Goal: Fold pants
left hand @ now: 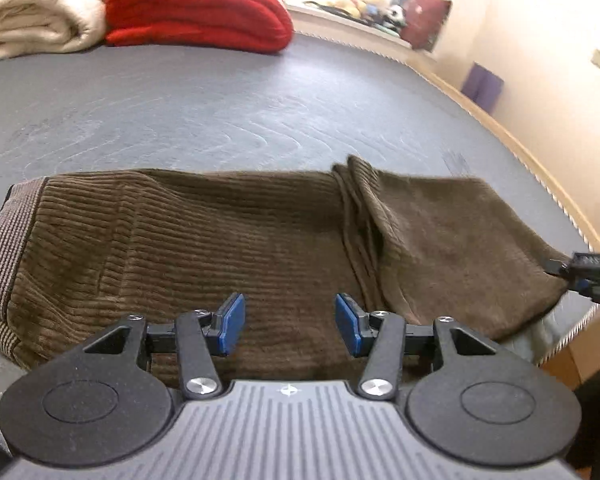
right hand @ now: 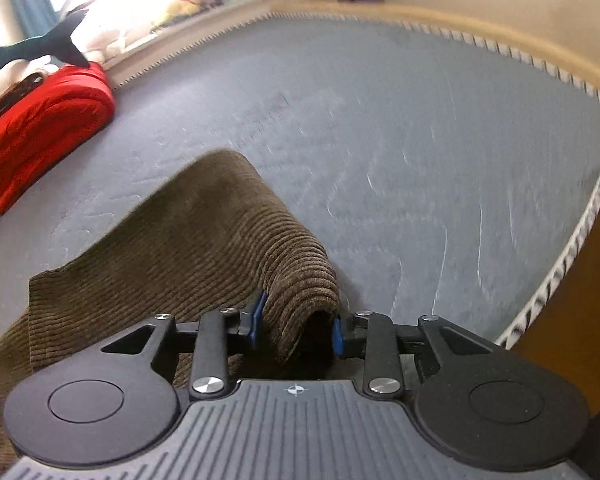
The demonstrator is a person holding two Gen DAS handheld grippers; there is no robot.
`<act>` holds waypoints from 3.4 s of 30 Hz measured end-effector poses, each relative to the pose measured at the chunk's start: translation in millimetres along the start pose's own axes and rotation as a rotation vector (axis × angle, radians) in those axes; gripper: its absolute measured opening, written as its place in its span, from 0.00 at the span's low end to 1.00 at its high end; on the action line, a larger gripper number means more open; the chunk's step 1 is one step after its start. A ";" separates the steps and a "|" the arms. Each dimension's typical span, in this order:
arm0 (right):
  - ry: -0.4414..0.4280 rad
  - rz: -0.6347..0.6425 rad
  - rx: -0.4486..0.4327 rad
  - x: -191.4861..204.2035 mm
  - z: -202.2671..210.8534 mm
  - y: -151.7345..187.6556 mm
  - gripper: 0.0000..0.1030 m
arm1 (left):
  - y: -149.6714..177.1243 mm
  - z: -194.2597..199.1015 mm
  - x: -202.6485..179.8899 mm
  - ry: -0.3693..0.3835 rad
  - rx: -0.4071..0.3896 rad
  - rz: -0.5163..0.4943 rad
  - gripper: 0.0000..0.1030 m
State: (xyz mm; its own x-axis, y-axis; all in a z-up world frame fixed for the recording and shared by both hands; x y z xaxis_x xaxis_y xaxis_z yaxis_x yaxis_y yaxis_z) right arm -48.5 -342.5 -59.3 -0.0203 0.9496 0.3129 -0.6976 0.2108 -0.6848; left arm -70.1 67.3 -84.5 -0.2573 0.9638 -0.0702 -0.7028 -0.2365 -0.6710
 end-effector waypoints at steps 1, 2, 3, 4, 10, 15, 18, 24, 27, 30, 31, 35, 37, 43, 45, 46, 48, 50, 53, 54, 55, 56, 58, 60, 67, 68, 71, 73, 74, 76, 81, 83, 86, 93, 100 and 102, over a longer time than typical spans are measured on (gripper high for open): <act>0.005 0.044 -0.027 8.3 3.2 -0.7 0.30 | -2.0 1.1 2.5 0.001 -0.007 0.008 0.54; 0.008 0.093 -0.061 18.7 8.9 -1.3 0.30 | -3.8 2.8 5.3 0.002 -0.015 0.015 0.54; 0.007 0.149 -0.097 30.5 14.9 -1.2 0.29 | -6.1 6.1 10.1 0.002 -0.023 0.026 0.54; 0.005 0.216 -0.136 45.4 21.2 -0.4 0.29 | -9.0 10.1 15.4 0.002 -0.034 0.039 0.54; -0.108 0.552 -0.318 156.9 48.6 21.8 0.28 | -30.0 42.5 65.6 -0.057 -0.139 0.191 0.54; -0.318 0.769 -0.372 263.5 62.3 69.0 0.28 | -36.2 78.4 122.1 -0.180 -0.245 0.294 0.54; -0.493 0.898 -0.344 317.6 66.0 108.8 0.28 | -32.6 92.1 150.7 -0.216 -0.270 0.376 0.54; -0.801 1.096 0.125 383.5 41.1 178.0 0.34 | -27.0 101.8 188.4 -0.210 -0.269 0.529 0.54; -0.857 1.016 0.167 368.1 56.1 160.0 0.37 | -30.1 91.4 194.8 -0.170 -0.219 0.540 0.54; -0.856 0.943 0.212 337.9 62.6 121.0 0.52 | -35.4 70.9 196.8 -0.121 -0.157 0.531 0.54; -0.836 0.932 0.224 323.8 62.8 107.3 0.56 | -37.6 61.3 197.1 -0.098 -0.134 0.524 0.54; -0.697 0.873 0.251 270.4 46.6 66.1 0.64 | -48.1 21.1 191.2 -0.053 -0.066 0.447 0.54; -0.595 0.774 0.253 236.5 32.0 60.1 0.65 | -49.6 5.8 184.5 -0.060 -0.044 0.406 0.54; -0.491 0.187 0.364 156.5 -26.5 50.4 0.65 | -46.2 -31.0 169.4 -0.059 0.043 0.324 0.61; -0.508 0.150 0.370 155.4 -37.7 49.1 0.64 | -45.5 -31.5 163.8 -0.070 0.036 0.290 0.60; -0.505 0.164 0.371 153.1 -37.6 52.2 0.64 | -44.8 -30.3 162.9 -0.073 0.032 0.284 0.55; -0.501 0.195 0.380 159.1 -43.1 56.8 0.64 | -45.5 -22.6 164.7 -0.046 0.001 0.291 0.18; -0.503 0.197 0.385 168.5 -38.7 59.7 0.64 | -49.3 2.6 163.8 -0.058 -0.133 0.284 0.16; -0.518 0.220 0.389 180.6 -44.9 57.8 0.64 | -48.7 45.1 163.4 -0.181 -0.318 0.287 0.16; -0.523 0.237 0.392 186.7 -46.6 58.9 0.64 | -46.5 46.5 169.4 -0.238 -0.303 0.309 0.18; -0.525 0.259 0.395 190.6 -48.1 62.6 0.64 | -44.5 40.8 175.7 -0.274 -0.256 0.334 0.21; -0.528 0.289 0.400 196.0 -48.1 65.8 0.64 | -42.3 30.6 183.0 -0.305 -0.185 0.369 0.33; -0.513 0.357 0.413 205.7 -51.5 72.9 0.64 | -41.3 18.2 193.3 -0.373 -0.105 0.419 0.43; -0.483 0.443 0.425 212.8 -52.3 81.3 0.64 | -42.3 29.1 190.3 -0.422 -0.189 0.410 0.47; -0.458 0.465 0.387 213.7 -44.3 76.5 0.61 | -41.5 24.8 139.0 -0.351 -0.255 0.130 0.47; -0.469 0.456 0.354 214.0 -39.4 70.6 0.59 | -40.1 14.6 139.6 -0.372 -0.203 0.126 0.44; -0.503 0.420 0.241 219.1 -27.1 46.9 0.59 | -35.8 -18.2 152.5 -0.455 -0.044 0.191 0.32; -0.509 0.414 0.183 228.5 -29.5 31.8 0.59 | -38.1 -21.5 153.0 -0.455 -0.055 0.205 0.32; -0.508 0.410 0.166 235.1 -35.1 24.3 0.59 | -38.1 -21.8 152.6 -0.456 -0.059 0.204 0.32; -0.493 0.397 0.149 249.7 -53.5 11.6 0.59 | -35.2 -18.5 157.6 -0.447 -0.072 0.212 0.32; -0.469 0.328 0.248 282.1 -120.4 -1.8 0.55 | -34.7 -7.4 175.9 -0.411 -0.119 0.278 0.32; -0.395 0.320 0.311 286.1 -150.2 2.0 0.45 | -36.2 1.4 173.9 -0.391 -0.136 0.295 0.32; -0.326 0.327 0.335 290.1 -176.1 6.7 0.46 | -40.2 14.1 168.1 -0.393 -0.194 0.278 0.32; -0.328 0.323 0.321 293.0 -150.0 -7.0 0.46 | -45.0 -13.7 177.9 -0.401 -0.065 0.292 0.26; -0.443 0.468 0.348 265.3 -61.8 28.4 0.47 | -45.6 -1.1 193.7 -0.325 -0.107 0.421 0.26; -0.417 0.486 0.409 252.9 -51.3 52.2 0.48 | -44.6 7.4 190.9 -0.302 -0.135 0.416 0.26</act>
State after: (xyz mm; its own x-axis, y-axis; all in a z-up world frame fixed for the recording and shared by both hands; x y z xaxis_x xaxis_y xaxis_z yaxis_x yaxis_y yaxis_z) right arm -53.3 -79.4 -49.7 -0.6054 0.7300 0.3170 -0.7495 -0.3890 -0.5356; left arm -92.8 261.0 -62.6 -0.6900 0.7085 -0.1482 -0.4139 -0.5541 -0.7222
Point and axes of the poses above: each gripper's, at about its wrist camera, not at the fingertips, and z roughly against the way its jaws point, x to its left, y to its underside, the point moved 1 cm from there along -z, roughly the way its jaws point, and after that the axes turned 12 degrees about -y, right-handed, at the moved point
